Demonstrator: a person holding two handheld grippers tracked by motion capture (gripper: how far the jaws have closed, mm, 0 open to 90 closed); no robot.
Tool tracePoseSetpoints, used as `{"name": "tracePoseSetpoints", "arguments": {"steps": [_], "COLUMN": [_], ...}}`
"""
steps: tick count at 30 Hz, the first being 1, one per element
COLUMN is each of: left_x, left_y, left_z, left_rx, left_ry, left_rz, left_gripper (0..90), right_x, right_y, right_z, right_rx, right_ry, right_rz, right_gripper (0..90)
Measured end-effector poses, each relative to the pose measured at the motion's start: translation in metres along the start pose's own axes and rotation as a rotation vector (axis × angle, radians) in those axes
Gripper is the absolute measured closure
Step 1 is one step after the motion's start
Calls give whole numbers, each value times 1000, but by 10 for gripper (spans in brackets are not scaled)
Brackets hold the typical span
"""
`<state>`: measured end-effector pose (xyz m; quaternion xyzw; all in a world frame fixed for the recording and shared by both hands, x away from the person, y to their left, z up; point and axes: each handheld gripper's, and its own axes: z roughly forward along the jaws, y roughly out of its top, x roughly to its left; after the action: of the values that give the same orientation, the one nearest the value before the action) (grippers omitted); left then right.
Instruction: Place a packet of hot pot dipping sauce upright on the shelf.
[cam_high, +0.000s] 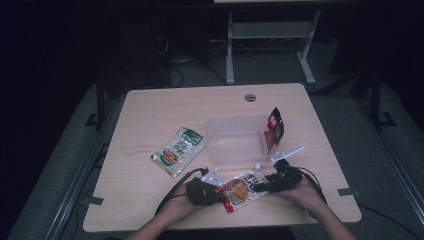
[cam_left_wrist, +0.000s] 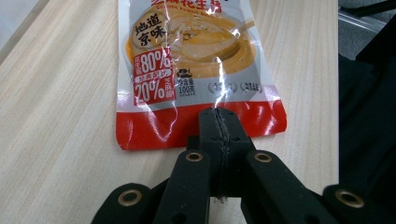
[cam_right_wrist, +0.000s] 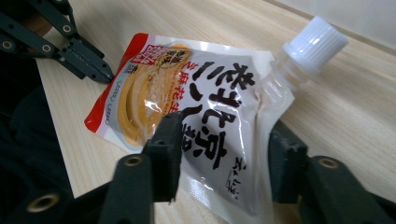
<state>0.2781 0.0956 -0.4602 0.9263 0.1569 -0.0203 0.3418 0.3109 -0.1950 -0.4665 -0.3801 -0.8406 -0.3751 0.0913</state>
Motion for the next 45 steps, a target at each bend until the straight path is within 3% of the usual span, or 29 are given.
{"name": "tracePoseSetpoints", "arguments": {"steps": [6, 12, 18, 23, 32, 45], "left_x": [0, 0, 0, 0, 1, 2], "left_y": [0, 0, 0, -1, -1, -2], "left_z": [0, 0, 0, 0, -1, -2], "left_rx": [-1, -3, -3, -4, 3, -7], "left_ry": [-5, -5, -5, -7, -8, -5], "left_rz": [-8, -8, -7, -7, -1, -11], "left_gripper": [895, 895, 895, 895, 895, 893], "right_x": [-7, -2, 2, 7, 18, 37], "right_y": [-2, -1, 1, 2, 5, 13], "right_z": [0, -2, -8, -17, -23, -23], "right_rx": [-5, -22, -44, -104, -166, -242], "right_ry": [22, 33, 47, 104, 189, 301], "right_rz": [8, -49, -65, -70, -64, -134], "right_gripper": [720, 878, 891, 893, 895, 896]}}
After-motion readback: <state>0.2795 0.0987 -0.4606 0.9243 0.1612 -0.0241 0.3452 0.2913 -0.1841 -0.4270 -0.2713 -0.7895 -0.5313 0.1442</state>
